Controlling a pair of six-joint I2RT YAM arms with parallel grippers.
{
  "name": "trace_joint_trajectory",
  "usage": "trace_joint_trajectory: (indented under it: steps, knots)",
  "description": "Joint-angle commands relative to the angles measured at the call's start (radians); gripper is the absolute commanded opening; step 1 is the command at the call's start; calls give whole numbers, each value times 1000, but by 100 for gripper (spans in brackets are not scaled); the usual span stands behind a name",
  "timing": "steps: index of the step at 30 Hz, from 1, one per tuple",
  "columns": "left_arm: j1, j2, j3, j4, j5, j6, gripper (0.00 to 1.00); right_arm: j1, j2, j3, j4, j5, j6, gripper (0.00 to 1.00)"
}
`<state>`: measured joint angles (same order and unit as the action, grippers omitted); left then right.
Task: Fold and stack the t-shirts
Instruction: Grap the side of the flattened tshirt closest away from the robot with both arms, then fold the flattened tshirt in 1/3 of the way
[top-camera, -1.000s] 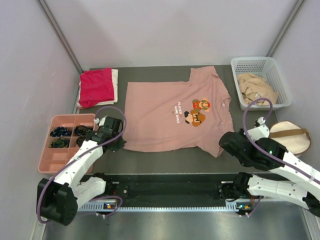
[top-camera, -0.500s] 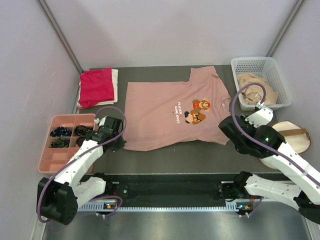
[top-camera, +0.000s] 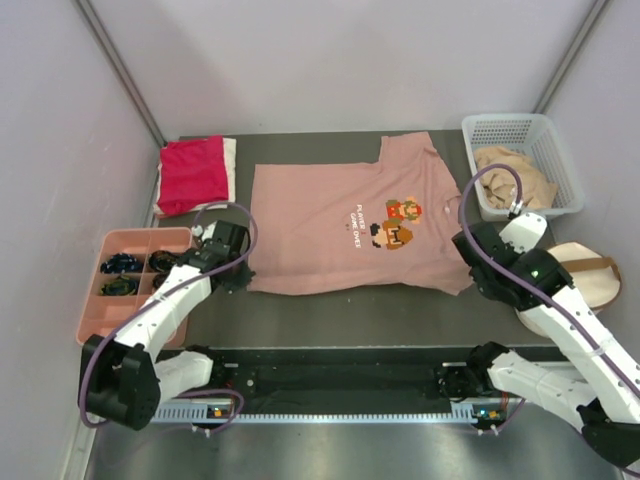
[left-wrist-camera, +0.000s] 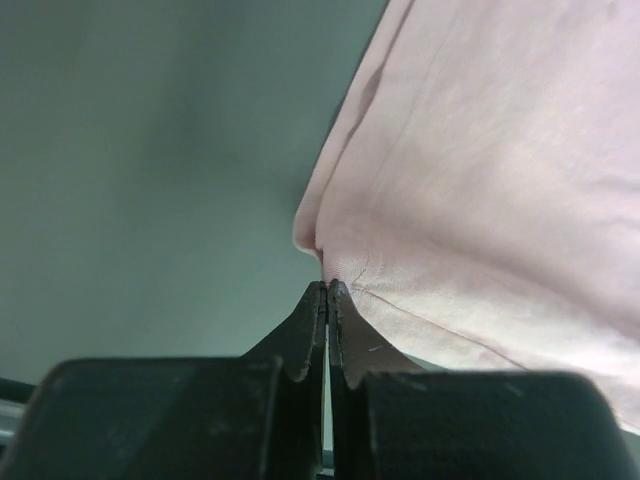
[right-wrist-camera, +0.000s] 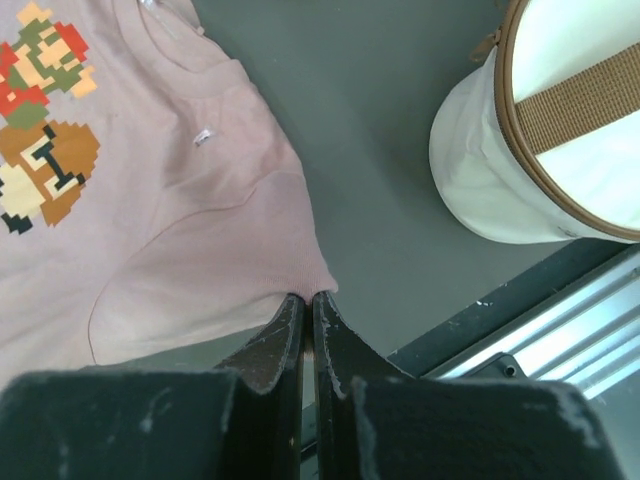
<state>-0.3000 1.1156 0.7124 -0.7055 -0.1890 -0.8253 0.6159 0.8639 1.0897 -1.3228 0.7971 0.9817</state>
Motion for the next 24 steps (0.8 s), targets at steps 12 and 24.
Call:
trace_joint_trajectory:
  steps: [12,24]
  knots:
    - [-1,153,148,103,-40,40,0,-145,50,-85,238,-94,-161,0]
    - [15,216,229,120,-82,66,0,-303,178,-83,439,-185,-270,0]
